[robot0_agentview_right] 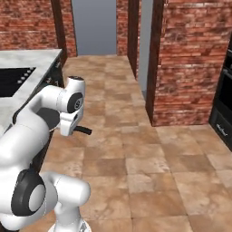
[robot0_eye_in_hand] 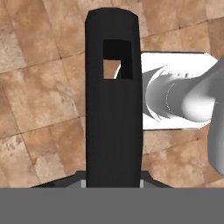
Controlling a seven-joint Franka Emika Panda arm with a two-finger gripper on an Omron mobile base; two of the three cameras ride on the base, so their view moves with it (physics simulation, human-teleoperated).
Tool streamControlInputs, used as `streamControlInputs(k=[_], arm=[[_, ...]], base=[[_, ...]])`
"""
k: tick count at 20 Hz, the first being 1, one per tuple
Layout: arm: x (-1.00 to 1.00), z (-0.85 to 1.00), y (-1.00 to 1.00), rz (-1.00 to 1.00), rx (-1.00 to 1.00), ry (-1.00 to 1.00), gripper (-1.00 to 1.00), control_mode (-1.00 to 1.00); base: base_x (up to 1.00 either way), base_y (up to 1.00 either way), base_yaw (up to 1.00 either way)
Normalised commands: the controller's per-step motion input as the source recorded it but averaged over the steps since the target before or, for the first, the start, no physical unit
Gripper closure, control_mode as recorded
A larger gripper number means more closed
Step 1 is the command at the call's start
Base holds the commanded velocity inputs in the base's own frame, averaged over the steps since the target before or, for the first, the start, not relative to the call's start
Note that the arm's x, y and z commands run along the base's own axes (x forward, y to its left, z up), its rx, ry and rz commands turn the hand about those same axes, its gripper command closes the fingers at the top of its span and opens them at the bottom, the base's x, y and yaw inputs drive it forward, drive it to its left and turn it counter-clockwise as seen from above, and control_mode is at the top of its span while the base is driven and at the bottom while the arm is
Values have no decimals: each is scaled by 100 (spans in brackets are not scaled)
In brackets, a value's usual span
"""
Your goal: Place the pan on the center burner on the stove. Then place the tomato and the onion in the pan and turn on the center burner.
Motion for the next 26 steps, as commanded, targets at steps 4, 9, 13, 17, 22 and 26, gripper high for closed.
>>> streamControlInputs(k=[4, 9, 13, 17, 22, 26], arm=[[0, 0, 0, 0, 0, 0, 100, 100], [0, 0, 0, 0, 0, 0, 100, 100], [0, 0, 0, 0, 0, 0, 100, 100], [0, 0, 0, 0, 0, 0, 100, 100], [0, 0, 0, 0, 0, 0, 100, 100], [0, 0, 0, 0, 0, 0, 100, 100]], base=[[71, -24, 26], [70, -26, 26], [67, -28, 26], [70, -26, 26], [70, -28, 26], [68, -30, 26]])
